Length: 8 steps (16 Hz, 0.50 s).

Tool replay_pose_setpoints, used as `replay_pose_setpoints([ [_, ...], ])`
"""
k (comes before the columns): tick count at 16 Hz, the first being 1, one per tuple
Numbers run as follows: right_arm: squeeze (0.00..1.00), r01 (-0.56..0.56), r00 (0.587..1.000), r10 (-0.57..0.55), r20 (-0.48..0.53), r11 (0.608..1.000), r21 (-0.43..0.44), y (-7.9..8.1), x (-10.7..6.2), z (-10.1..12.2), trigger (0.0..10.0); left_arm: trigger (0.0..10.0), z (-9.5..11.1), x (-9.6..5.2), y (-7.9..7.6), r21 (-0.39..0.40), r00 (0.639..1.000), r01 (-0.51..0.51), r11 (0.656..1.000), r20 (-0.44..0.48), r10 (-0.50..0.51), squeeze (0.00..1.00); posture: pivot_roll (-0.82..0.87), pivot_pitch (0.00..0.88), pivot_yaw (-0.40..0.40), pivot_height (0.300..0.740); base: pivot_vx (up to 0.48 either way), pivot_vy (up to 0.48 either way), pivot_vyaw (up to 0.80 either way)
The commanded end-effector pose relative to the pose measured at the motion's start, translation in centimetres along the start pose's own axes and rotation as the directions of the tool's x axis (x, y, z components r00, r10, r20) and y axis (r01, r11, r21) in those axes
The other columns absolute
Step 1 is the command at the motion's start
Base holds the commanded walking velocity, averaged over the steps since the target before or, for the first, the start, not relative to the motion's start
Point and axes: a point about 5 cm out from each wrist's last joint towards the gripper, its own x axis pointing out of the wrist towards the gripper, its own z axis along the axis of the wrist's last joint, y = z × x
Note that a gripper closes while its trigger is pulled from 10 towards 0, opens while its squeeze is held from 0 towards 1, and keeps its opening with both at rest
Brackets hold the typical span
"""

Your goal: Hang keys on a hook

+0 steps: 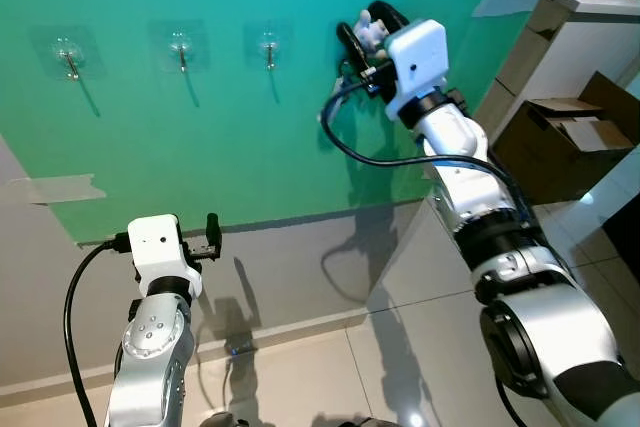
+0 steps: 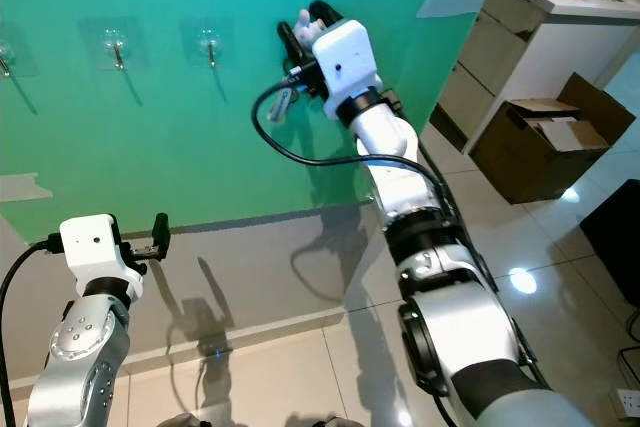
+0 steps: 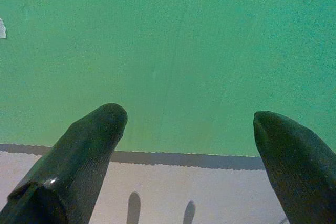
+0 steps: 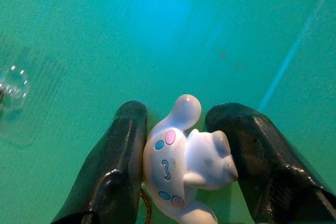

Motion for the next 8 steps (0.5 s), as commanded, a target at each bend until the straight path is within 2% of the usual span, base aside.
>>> replay_pose_setpoints([
  [1,0.0,0.033,0.995,-0.031,0.09,0.999,-0.019,-0.6,1.4,2.0,10.0,10.0,-0.1,0.1,-0.3,0.002,1.0,0.0,1.0,-0.001,0.0,0.0,0.07,0.0,-0.117,0.74,0.0,0.0,0.0],
  [4,0.0,0.029,0.998,-0.028,0.064,1.0,-0.004,0.8,1.6,1.1,10.0,10.0,0.0,0.0,-0.2,0.005,1.0,-0.004,1.0,0.0,0.004,0.0,0.08,0.0,-0.122,0.74,0.0,0.0,0.0],
  [8,0.0,0.002,0.995,0.0,-0.101,1.0,0.018,2.8,-0.2,-2.4,10.0,10.0,-0.1,-0.4,0.1,0.006,1.0,-0.014,1.0,-0.004,0.014,0.0,0.09,0.0,-0.129,0.74,0.0,0.0,0.0],
])
